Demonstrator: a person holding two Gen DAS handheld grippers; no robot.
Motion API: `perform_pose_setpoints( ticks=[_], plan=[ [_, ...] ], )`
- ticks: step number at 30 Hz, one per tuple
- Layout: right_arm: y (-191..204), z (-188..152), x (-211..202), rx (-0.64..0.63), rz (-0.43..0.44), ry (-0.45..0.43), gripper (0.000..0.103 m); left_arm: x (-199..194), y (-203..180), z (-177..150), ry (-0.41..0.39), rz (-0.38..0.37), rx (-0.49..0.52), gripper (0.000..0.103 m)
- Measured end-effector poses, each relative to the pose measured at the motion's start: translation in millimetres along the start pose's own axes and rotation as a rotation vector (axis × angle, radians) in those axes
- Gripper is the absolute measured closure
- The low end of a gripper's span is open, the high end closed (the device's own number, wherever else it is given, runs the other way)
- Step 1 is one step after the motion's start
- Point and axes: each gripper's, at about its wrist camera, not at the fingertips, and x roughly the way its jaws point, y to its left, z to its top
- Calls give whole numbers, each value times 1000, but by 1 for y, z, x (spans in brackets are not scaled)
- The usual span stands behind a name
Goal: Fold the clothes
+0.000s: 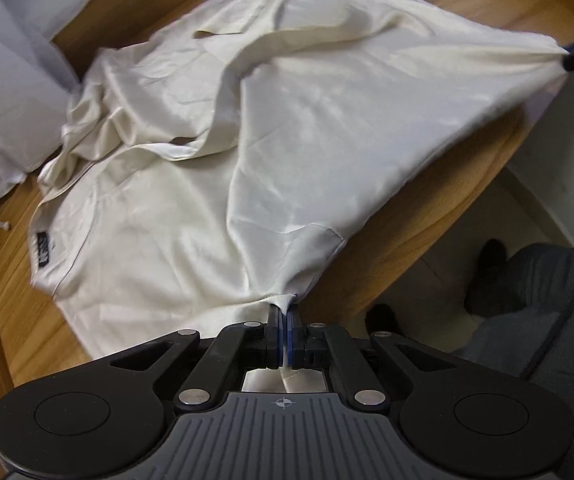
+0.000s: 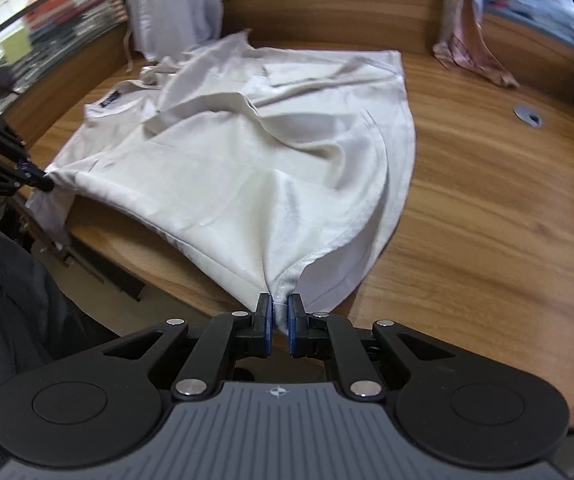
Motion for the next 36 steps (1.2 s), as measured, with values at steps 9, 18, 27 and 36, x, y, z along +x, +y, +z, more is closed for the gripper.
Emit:
perform_pose_setpoints(
  ticks=[9, 18, 27, 36],
  plan=[
    [9, -4, 13, -176, 69, 145, 93, 19, -11, -25, -42, 61, -278, 97],
    [-7, 19, -5, -270, 117, 165, 88, 7, -29, -41, -101, 176, -599, 80],
    [-50, 68, 3, -175, 15, 63, 83, -2, -35, -43, -147, 284, -881, 70],
    [-102, 125, 72, 8, -49, 22, 83, -19, -18, -48, -210, 379, -1096, 67]
  ],
)
